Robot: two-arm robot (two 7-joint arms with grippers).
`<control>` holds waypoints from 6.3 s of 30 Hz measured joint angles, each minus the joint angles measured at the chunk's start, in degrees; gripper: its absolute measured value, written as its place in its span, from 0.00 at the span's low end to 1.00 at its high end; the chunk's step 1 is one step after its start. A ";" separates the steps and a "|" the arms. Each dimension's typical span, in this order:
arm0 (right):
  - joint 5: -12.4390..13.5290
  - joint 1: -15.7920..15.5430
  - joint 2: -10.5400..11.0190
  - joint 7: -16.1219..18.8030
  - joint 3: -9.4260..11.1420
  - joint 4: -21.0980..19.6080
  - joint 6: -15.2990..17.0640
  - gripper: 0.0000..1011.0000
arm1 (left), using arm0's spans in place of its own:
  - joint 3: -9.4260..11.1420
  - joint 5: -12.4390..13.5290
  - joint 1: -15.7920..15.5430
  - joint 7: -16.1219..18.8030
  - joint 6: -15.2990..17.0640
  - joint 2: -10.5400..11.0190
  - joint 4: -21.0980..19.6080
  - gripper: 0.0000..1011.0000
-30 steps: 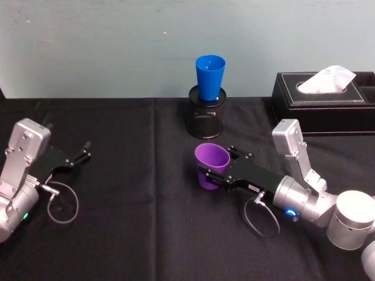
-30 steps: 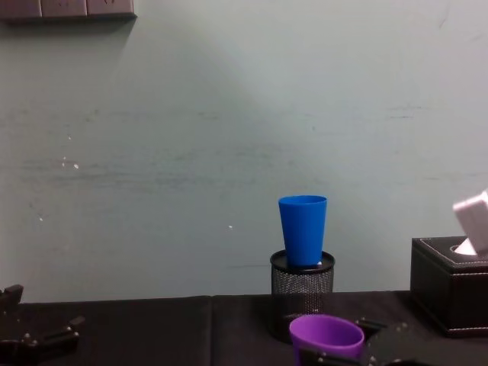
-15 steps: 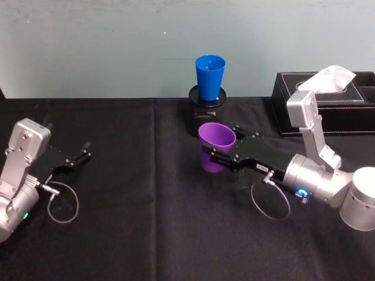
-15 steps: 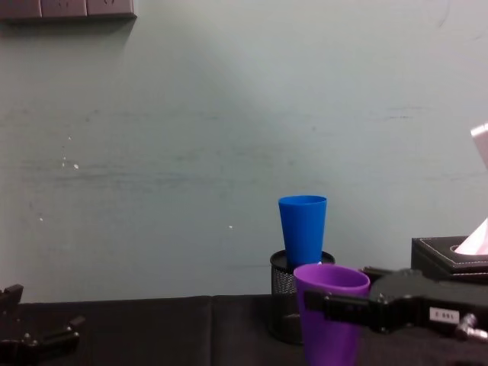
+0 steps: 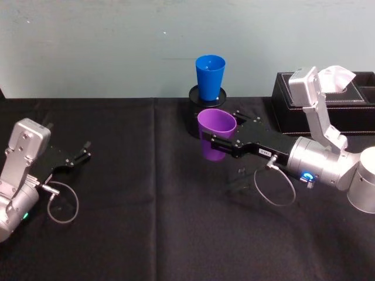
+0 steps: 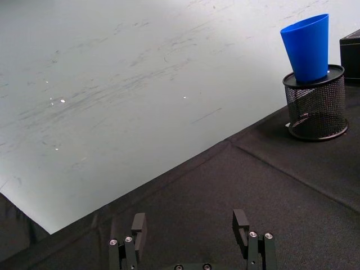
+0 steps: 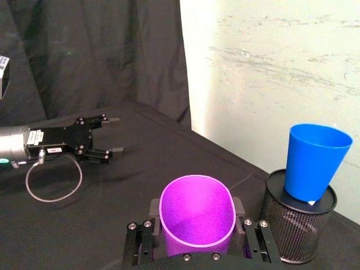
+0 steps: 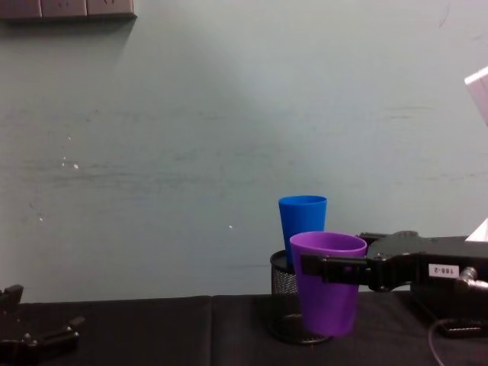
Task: Pick up one cup with a gripper and tap it against the other cup.
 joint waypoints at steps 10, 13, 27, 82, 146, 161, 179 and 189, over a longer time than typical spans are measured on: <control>0.41 0.37 0.50 -0.24 -0.29 -0.66 0.32 0.71 | 0.00 0.00 0.00 0.00 0.00 0.00 0.00 0.99; 0.39 0.36 0.47 -0.24 -0.27 -0.61 0.32 0.71 | 0.00 0.00 0.00 0.00 0.00 0.00 0.00 0.99; 0.33 0.28 0.40 -0.22 -0.18 -0.51 0.31 0.71 | 0.00 0.00 0.00 0.00 0.00 0.00 0.00 0.99; 0.27 0.27 0.35 -0.17 -0.16 -0.48 0.22 0.71 | 0.00 0.00 0.00 0.00 0.00 0.00 0.00 0.99; -3.68 3.98 -4.18 -7.74 -0.27 5.83 0.11 0.71 | 0.00 0.00 0.00 0.00 0.00 0.00 0.00 0.99; -7.06 9.52 -9.87 -10.18 0.90 14.47 -1.88 0.71 | 0.00 0.00 0.00 0.00 0.00 0.00 0.00 0.99; -7.77 14.28 -13.62 -7.71 2.37 22.74 -3.32 0.71 | 0.00 0.00 0.00 0.00 0.00 0.00 0.00 0.99; -8.06 16.12 -14.80 -6.66 2.64 25.82 -3.91 0.71 | 0.00 0.00 0.00 0.00 0.00 0.00 0.00 0.99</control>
